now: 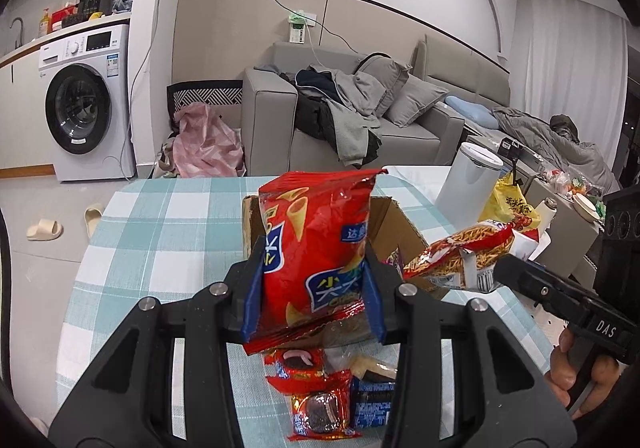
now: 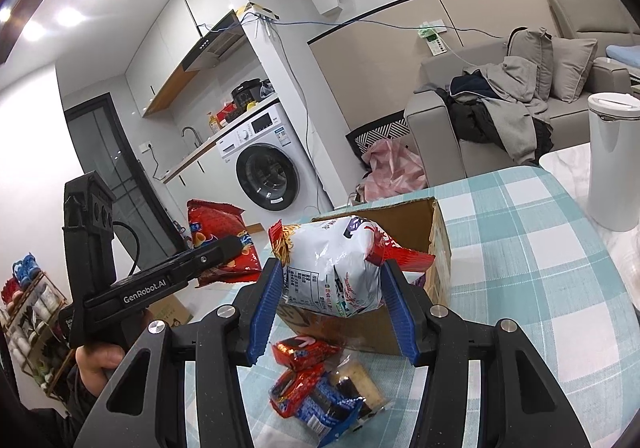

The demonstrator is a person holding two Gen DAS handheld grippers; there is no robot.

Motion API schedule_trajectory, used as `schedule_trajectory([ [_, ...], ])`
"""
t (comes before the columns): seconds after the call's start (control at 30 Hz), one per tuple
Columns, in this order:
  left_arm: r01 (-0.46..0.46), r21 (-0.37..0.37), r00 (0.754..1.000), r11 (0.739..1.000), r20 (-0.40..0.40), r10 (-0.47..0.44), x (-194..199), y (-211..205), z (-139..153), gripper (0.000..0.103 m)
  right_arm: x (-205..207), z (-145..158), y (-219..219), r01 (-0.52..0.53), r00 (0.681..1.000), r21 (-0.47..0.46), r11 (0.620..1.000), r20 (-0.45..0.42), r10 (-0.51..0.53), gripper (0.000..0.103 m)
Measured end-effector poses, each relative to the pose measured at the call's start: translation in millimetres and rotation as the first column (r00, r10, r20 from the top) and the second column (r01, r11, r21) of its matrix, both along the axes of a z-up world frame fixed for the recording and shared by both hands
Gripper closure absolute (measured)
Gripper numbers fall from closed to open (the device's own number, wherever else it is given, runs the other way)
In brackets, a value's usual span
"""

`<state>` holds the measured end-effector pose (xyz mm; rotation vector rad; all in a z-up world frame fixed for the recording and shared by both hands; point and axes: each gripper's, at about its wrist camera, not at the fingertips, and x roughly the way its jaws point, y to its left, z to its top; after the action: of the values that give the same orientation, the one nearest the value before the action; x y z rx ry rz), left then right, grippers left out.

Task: Organize snacks
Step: 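Lift both held bags and carry them over the cardboard box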

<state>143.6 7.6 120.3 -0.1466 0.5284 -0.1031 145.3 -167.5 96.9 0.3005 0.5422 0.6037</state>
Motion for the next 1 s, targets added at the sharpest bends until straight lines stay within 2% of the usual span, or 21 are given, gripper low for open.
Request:
schedule_trajectory([
  [0.3, -0.001, -0.014, 1.000, 1.000, -0.013, 0.000, 30, 1, 0, 0.064, 16, 5, 1, 0.012, 1.000, 0.009, 1.000, 0.004, -0.012, 0.052],
  [0.5, -0.006, 0.013, 1.000, 1.000, -0.013, 0.006, 44, 0, -2, 0.064, 25, 5, 5, 0.007, 1.000, 0.000, 1.000, -0.006, -0.007, 0.052],
  [1.0, 0.011, 0.031, 0.998, 0.999, -0.062, -0.009, 88, -3, -27, 0.064, 58, -14, 17, 0.008, 0.998, -0.056, 0.998, -0.061, -0.011, 0.052],
])
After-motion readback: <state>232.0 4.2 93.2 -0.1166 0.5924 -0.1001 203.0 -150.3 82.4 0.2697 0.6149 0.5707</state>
